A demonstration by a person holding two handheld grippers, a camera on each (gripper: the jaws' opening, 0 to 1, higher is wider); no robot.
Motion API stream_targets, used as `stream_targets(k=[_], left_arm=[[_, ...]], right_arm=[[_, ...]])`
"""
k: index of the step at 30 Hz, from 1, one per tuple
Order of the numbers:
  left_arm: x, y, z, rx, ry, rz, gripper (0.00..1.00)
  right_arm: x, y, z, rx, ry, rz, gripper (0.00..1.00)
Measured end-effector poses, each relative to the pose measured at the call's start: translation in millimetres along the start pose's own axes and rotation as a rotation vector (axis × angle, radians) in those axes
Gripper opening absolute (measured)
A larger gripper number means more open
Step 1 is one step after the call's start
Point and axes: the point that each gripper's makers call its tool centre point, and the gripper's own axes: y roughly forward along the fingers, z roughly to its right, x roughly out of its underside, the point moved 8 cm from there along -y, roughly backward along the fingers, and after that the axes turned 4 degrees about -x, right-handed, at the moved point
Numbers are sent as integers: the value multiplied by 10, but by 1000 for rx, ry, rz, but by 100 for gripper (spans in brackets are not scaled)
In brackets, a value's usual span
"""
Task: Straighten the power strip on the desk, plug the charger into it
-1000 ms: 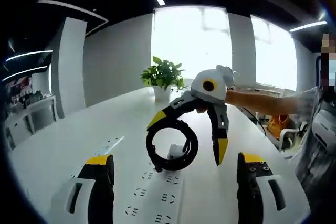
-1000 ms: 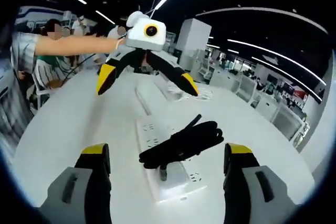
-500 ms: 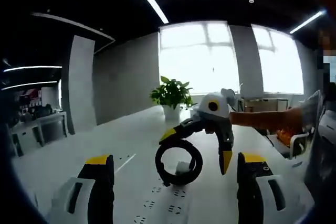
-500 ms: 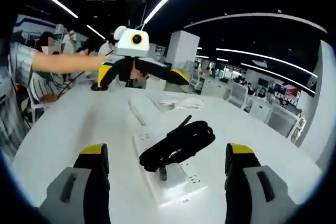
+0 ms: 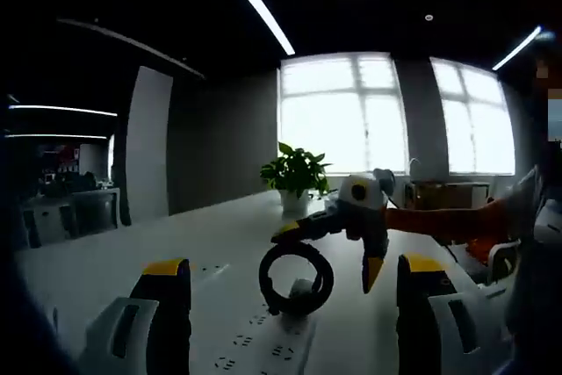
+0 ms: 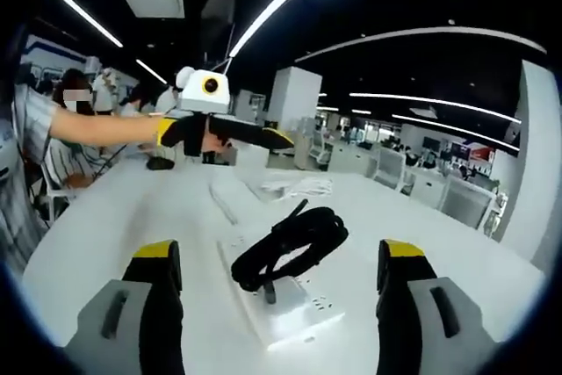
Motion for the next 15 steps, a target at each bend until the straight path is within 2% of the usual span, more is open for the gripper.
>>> stream_targets(k=[5,9,12,15], left_arm=[[10,-34,5,-21,17,17,99],[-2,-80,5,-47,-30,23,99],[-4,-125,-4,-63,-27,48,99],[10,-171,-7,-76,-34,46,99]], right_arm=[[-45,-48,-29,15,1,30,92],[-88,-67,-80,20,-8,41,94],[-110,-77,-115,34,-24,40,94],[-116,-89,-134,45,-21,47,96]])
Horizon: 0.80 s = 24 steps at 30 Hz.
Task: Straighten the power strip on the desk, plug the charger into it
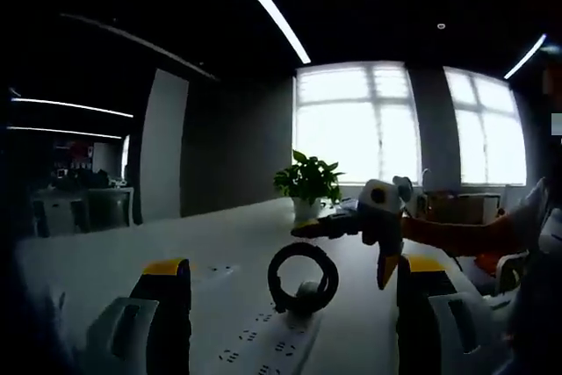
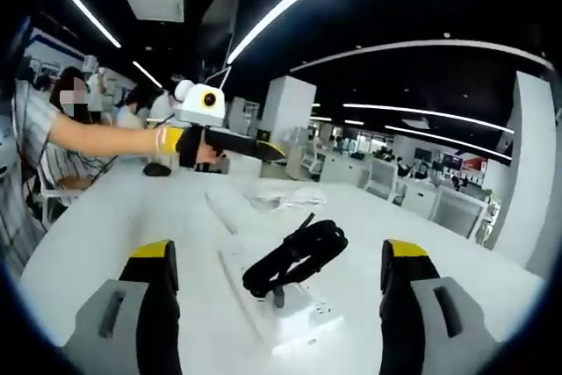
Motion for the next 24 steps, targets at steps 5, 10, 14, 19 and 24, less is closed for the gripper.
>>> stream_targets(k=[5,10,14,19,24], left_arm=[[1,-93,0,-26,1,3,99],[15,-166,37,-57,16,-7,99],[23,-216,58,-85,34,-5,99],[6,-273,48,-179,43,2,99],[-3,-336,81,-222,21,39,99]], right_arm=[[-6,-14,-47,13,13,3,99],[-26,-37,-73,30,41,16,100],[-58,-103,-91,61,82,47,100],[-88,-168,-92,98,116,81,100],[-61,-199,-93,126,105,70,100]])
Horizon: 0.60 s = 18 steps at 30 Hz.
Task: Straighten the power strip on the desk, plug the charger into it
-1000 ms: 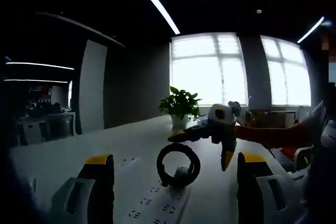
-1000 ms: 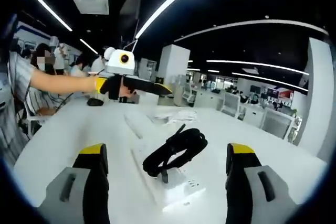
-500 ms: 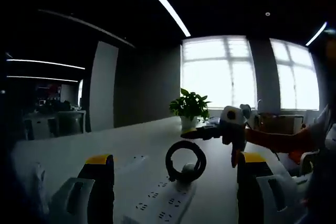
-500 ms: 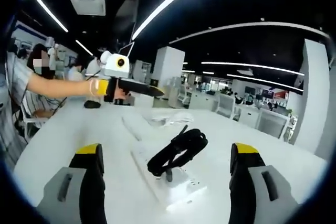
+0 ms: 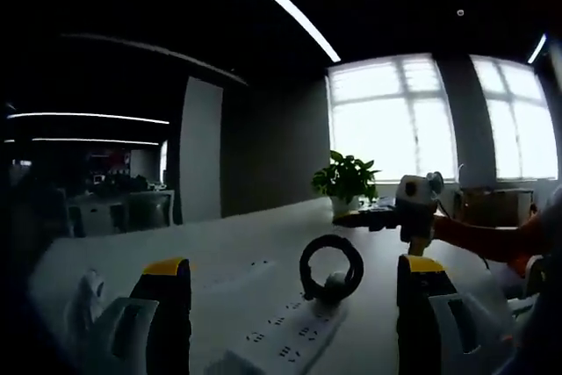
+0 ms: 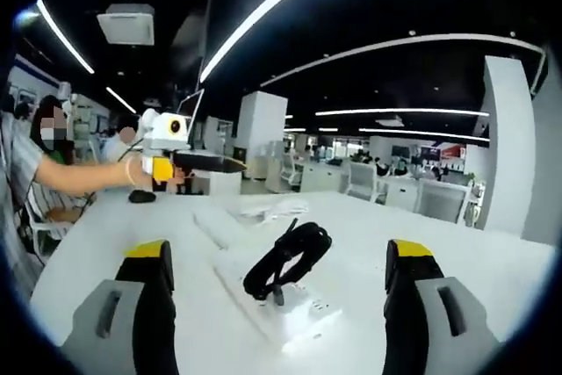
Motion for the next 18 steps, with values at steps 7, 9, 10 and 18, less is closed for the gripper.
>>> stream_targets(k=[7,9,10,18], left_arm=[[-3,-131,76,-86,23,47,99],[0,-154,93,-107,29,55,99],[6,-184,121,-122,35,55,99],[40,-333,213,-180,26,45,99]], right_arm=[[11,-57,0,64,32,44,100],[3,-68,-4,70,45,56,100],[7,-73,6,86,59,53,100],[8,-151,-67,138,44,52,99]])
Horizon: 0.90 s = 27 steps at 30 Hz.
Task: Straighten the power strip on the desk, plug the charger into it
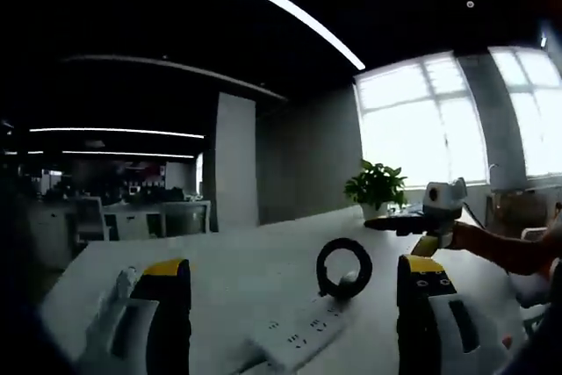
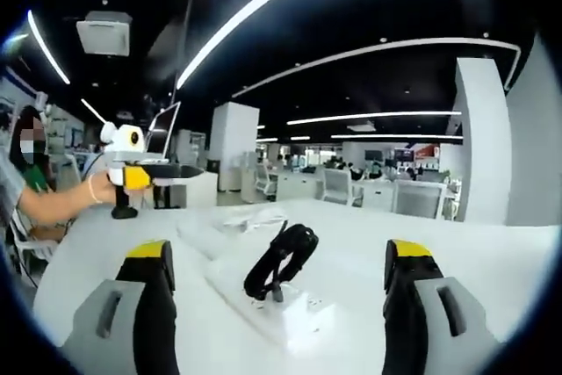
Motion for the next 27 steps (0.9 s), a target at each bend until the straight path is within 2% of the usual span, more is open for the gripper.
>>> stream_targets(k=[2,8,9,11,12,17,27], left_arm=[[26,-46,-19,-41,10,-1,99],[60,-176,-5,-79,12,5,99],[74,-224,9,-92,9,-3,99],[86,-264,29,-96,7,-2,99],[109,-314,59,-103,15,-4,99],[162,-421,123,-120,4,6,99],[211,-639,243,-162,28,5,99]], right_arm=[[-6,-33,-31,19,-1,6,99],[-41,-134,-169,37,-3,15,99],[-50,-175,-186,63,-15,11,99],[-55,-213,-219,66,-19,12,97],[-37,-259,-263,70,-12,-11,97],[-28,-375,-377,91,-38,4,99],[-52,-538,-551,118,-10,27,99]])
